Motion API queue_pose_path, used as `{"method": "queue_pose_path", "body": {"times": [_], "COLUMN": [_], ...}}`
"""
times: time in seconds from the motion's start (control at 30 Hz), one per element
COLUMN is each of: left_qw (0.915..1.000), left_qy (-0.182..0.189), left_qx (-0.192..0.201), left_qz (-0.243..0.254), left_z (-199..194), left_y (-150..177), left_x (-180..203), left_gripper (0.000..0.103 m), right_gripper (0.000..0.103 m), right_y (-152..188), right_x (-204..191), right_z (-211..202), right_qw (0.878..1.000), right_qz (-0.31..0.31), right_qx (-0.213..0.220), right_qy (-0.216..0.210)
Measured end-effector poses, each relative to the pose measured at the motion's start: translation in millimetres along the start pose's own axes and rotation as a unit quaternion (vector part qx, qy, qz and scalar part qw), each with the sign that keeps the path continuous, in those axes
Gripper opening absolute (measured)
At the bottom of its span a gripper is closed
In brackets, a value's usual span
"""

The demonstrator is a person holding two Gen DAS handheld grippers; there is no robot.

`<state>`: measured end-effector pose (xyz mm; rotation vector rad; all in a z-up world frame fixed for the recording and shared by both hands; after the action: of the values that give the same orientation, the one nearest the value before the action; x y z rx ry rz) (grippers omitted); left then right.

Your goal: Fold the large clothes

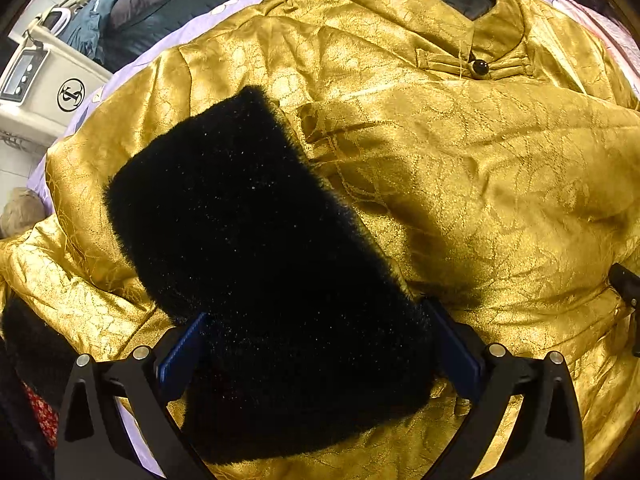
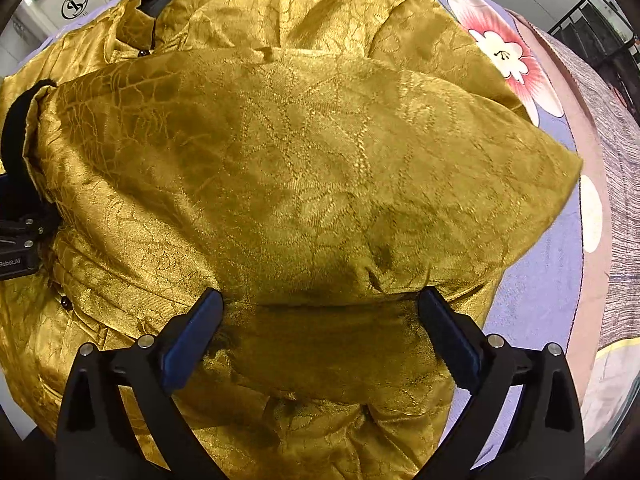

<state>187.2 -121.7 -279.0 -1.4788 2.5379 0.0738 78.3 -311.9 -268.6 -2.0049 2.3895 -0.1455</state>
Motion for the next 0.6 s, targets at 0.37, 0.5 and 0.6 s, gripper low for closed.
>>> {"method": "queue_pose_path", "body": {"times": [0.37,0.5,0.6], "left_qw": [0.998,0.989,0.9776], "left_qy": [0.019,0.068,0.107], "left_qx": [0.05,0.094,0.11], "left_qz": [-0.034,-0.091,-0.144], "left_z": [-25,-56,-67], "left_y": [5,36,68], "left_x": [-14,-44,-79], "left_gripper": [0.097,0.097,0.097], "right_gripper": [0.098,0.098,0.098], "right_y": [-6,-2,0], "right_x": [4,5,2], "right_z": [15,-2,-32], "right_qw": [1.0,0.999,0.996], "right_qz": [0.017,0.037,0.049], "right_qx": [0.004,0.004,0.059], "right_qy": [-0.014,-0.021,-0.037]}}
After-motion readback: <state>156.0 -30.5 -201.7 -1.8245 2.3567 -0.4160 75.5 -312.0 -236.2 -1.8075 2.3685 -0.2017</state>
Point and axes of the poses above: each gripper's, at about its wrist camera, not at the fingertips, and z roughly the way its jaws point, x to its right, y to its underside, the point moved 4 cm from there along z, roughly the way its jaws point, and after that the axes turned 2 degrees about -x, right-handed, at the moved point
